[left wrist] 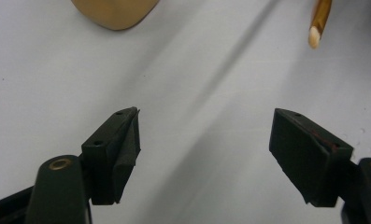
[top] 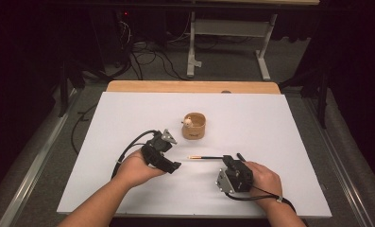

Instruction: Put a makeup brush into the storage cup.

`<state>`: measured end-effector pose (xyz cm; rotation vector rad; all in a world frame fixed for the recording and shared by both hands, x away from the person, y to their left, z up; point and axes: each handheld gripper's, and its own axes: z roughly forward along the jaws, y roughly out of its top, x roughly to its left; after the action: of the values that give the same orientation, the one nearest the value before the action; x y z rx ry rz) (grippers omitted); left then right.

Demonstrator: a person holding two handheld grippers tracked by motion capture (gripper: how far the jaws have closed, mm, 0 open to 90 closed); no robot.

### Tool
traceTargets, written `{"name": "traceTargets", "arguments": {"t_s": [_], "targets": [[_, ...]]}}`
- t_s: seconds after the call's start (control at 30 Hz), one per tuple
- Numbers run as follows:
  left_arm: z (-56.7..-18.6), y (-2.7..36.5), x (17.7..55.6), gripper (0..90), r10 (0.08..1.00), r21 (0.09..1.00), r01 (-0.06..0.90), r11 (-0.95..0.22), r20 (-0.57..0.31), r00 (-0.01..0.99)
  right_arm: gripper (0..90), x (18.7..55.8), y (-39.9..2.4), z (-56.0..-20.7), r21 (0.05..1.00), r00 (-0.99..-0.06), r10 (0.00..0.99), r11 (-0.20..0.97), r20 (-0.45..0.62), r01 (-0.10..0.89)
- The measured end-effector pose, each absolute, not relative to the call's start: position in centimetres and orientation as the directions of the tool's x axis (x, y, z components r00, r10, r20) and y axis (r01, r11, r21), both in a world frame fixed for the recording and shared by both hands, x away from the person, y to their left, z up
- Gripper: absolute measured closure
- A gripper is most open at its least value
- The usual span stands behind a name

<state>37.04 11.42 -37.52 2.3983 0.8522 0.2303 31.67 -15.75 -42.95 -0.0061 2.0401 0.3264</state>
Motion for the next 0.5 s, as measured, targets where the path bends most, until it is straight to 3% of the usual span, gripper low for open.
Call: {"name": "traceTargets", "arguments": {"t_s": [0.5], "targets": [[-38.9,13.0,36.6,21.6,0.675,0.703,0.519,-0.486,-0.075,0.734,87.5,31.7,-16.0,-42.7,0.261,-0.48,0.171,0.957,-0.861,-0.127]]}}
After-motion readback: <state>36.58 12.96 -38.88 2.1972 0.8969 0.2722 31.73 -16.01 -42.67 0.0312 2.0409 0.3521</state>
